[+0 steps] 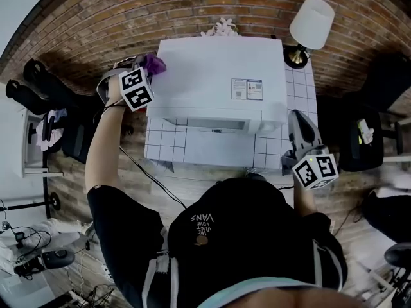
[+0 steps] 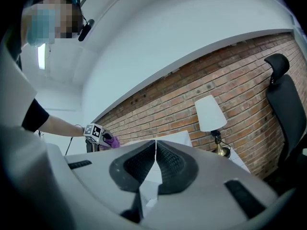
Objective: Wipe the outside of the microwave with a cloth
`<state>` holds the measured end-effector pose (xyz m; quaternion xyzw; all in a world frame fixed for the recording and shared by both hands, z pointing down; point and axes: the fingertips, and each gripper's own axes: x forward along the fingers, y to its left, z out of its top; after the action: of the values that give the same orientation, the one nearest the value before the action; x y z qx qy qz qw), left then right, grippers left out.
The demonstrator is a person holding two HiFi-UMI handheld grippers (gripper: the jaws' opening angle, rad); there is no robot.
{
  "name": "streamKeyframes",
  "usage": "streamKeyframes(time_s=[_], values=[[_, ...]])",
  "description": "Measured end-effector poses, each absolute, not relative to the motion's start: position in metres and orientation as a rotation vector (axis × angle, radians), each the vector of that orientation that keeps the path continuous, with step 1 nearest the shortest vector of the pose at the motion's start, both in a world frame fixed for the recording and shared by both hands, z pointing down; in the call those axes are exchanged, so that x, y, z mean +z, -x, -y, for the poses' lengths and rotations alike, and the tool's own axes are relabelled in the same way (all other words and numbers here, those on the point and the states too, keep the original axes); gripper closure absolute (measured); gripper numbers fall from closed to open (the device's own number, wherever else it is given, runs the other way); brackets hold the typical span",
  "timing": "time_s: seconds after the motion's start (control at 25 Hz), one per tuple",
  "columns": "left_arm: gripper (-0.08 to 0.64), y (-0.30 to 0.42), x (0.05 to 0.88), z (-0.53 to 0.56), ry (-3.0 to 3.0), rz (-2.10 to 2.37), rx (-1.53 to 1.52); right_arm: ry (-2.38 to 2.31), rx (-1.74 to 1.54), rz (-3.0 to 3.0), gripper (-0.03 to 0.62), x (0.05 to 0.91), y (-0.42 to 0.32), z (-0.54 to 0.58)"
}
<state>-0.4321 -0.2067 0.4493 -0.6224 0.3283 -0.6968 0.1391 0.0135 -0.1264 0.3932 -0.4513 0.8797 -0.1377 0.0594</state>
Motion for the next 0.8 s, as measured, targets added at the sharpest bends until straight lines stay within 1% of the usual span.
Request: streamKeyframes(time_s=[0.08,0.2,0.8], values=[[0.419,0.429,0.45,0.207,1.801,-0.935,-1.996,1.377,-0.41,-2.656,0.588,0.394,-0.015,0.122],[0.419,0.396,0.447,0.215,1.818,-0.847,-1.946,1.409,-0.406,-2.629,0.588,0.394,-0.023,0.116],[0.419,0.146,0.435,0.257,1.887,-0.394,-1.623,1.571,-0.395,-2.485,0.588,0.396,-0.082,0.096]])
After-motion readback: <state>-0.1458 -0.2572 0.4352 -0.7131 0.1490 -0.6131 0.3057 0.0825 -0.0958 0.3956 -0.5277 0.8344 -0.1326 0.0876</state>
